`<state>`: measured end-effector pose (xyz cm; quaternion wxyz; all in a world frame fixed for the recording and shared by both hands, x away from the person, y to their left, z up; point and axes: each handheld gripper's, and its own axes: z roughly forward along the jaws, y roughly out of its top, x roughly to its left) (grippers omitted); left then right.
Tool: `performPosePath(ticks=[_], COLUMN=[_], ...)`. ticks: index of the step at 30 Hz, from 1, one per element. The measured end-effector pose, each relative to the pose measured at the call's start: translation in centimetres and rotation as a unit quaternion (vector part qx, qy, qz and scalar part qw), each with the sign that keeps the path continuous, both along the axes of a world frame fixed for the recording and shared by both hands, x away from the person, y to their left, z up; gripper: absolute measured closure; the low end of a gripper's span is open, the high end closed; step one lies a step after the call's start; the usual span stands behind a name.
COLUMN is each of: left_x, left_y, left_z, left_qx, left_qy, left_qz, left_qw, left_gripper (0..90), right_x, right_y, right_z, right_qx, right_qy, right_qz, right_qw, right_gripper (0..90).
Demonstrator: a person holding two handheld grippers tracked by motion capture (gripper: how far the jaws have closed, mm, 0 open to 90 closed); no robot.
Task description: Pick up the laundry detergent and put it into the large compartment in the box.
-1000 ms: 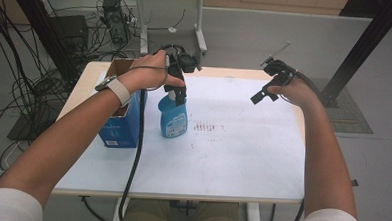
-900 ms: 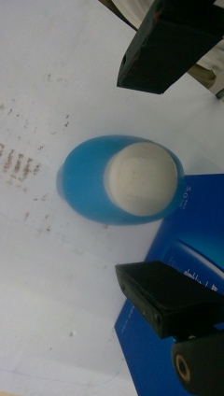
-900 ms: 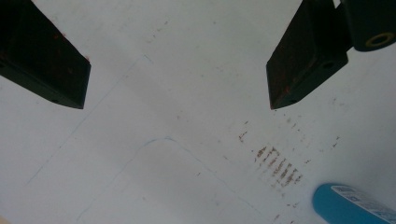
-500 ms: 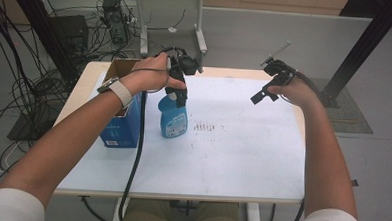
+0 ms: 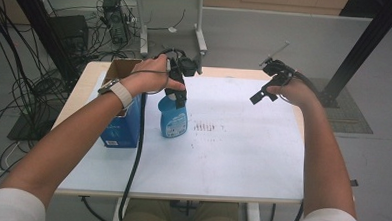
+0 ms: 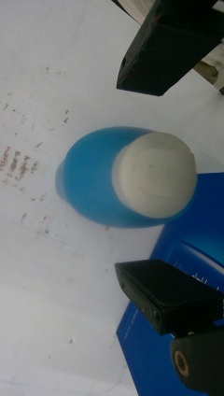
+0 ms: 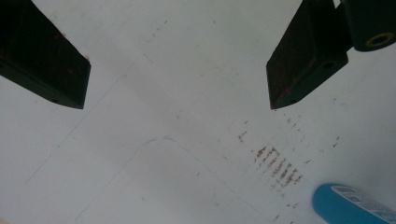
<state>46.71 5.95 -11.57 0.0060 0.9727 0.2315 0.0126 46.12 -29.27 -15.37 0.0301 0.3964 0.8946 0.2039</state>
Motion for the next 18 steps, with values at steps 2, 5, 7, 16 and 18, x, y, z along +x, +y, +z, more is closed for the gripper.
performPosePath(ticks=[2,5,7,16,18], left_x=[0.02,-0.01,-0.04,-0.07,-0.01], left_y=[-0.01,-0.07,-0.11,-0.26,-0.33], left_z=[-0.21,-0.34,-0.39,-0.88,-1.03], left_qx=[-0.001,-0.001,-0.001,0.0,0.003], left_qy=[0.0,-0.001,-0.002,-0.003,-0.001], left_qz=[-0.001,-0.001,-0.002,0.002,-0.001], left_qw=[1.0,1.0,1.0,1.0,1.0], left_gripper=[11.9,12.4,12.7,14.2,14.7], right_x=[-0.01,-0.02,0.0,-0.07,-0.08], right_y=[-0.02,-0.04,-0.03,0.03,0.02], right_z=[0.01,0.01,0.0,0.03,0.03], right_qx=[0.0,0.001,0.0,0.0,0.0], right_qy=[0.0,0.0,0.0,0.0,-0.001], right_qz=[-0.001,-0.001,-0.001,-0.001,0.0], right_qw=[1.0,1.0,1.0,1.0,1.0], right_gripper=[6.3,6.3,6.3,6.3,6.3])
